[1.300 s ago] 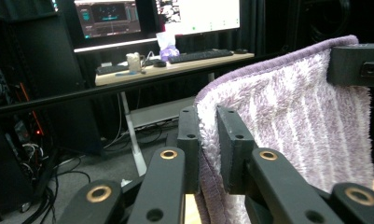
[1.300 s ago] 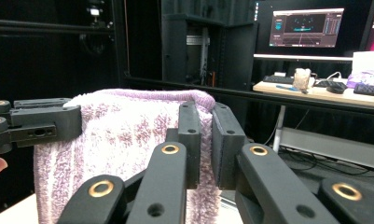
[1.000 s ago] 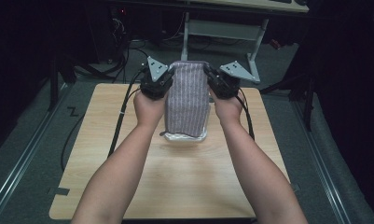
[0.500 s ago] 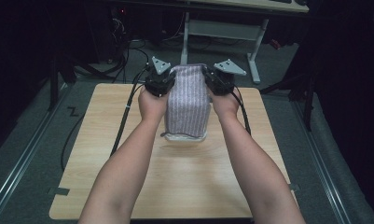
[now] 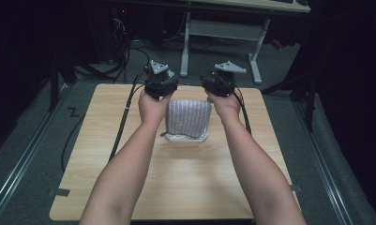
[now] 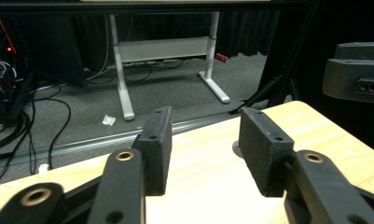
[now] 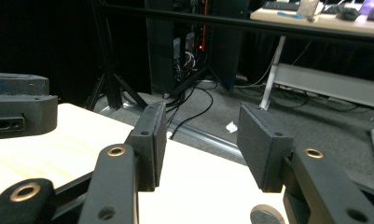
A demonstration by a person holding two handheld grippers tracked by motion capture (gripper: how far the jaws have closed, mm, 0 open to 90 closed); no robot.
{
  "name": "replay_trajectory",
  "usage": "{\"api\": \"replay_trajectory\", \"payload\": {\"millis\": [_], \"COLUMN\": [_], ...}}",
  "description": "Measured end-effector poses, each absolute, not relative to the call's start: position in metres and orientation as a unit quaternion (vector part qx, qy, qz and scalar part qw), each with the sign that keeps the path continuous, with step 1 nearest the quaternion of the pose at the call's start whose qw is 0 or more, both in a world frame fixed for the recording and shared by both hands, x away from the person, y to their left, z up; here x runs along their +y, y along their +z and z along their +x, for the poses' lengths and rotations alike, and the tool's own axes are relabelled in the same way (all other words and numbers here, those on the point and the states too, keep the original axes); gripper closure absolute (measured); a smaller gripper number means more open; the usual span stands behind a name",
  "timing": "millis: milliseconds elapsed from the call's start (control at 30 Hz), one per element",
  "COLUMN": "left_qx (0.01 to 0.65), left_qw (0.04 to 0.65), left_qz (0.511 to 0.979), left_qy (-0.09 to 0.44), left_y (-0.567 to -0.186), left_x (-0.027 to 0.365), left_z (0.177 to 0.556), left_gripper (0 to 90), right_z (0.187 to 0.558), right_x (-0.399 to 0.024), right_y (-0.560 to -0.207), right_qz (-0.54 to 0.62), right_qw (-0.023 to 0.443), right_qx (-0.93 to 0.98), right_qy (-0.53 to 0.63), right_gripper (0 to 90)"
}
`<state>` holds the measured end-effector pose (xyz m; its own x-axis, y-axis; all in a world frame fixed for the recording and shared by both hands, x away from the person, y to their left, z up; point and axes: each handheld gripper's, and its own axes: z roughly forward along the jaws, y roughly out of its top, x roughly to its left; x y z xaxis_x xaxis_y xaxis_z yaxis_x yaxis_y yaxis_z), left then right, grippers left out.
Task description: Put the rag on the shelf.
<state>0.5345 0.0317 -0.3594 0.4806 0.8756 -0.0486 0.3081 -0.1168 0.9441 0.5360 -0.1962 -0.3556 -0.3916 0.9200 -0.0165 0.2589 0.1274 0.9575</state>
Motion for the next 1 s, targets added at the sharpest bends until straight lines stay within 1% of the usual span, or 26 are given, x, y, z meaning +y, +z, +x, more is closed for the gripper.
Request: {"api": "replay_trajectory", "payload": {"millis": [200,400,600,733,900,1000], "left_qx": [0.419,0.405,0.399,0.387,0.382,0.38], "left_qw": [0.511,0.516,0.51,0.502,0.511,0.519], "left_qz": [0.697,0.7,0.706,0.714,0.716,0.713], "left_qy": [0.278,0.284,0.285,0.297,0.283,0.278], "left_y": [-0.359,-0.356,-0.356,-0.358,-0.364,-0.368], "left_x": [0.031,0.034,0.04,0.046,0.057,0.063], "left_z": [0.526,0.51,0.494,0.48,0.466,0.455], "left_gripper": [52.6,51.6,50.9,50.3,48.6,46.5], "right_z": [0.525,0.512,0.494,0.476,0.454,0.441], "right_x": [-0.197,-0.202,-0.209,-0.217,-0.228,-0.23], "right_y": [-0.353,-0.355,-0.359,-0.361,-0.364,-0.366], "right_qz": [0.427,0.42,0.416,0.405,0.404,0.4], "right_qw": [0.344,0.346,0.343,0.354,0.333,0.333], "right_qx": [0.678,0.682,0.687,0.687,0.684,0.681], "right_qy": [0.489,0.488,0.488,0.489,0.507,0.515], "right_gripper": [52.8,52.7,47.1,45.4,45.6,45.6]}}
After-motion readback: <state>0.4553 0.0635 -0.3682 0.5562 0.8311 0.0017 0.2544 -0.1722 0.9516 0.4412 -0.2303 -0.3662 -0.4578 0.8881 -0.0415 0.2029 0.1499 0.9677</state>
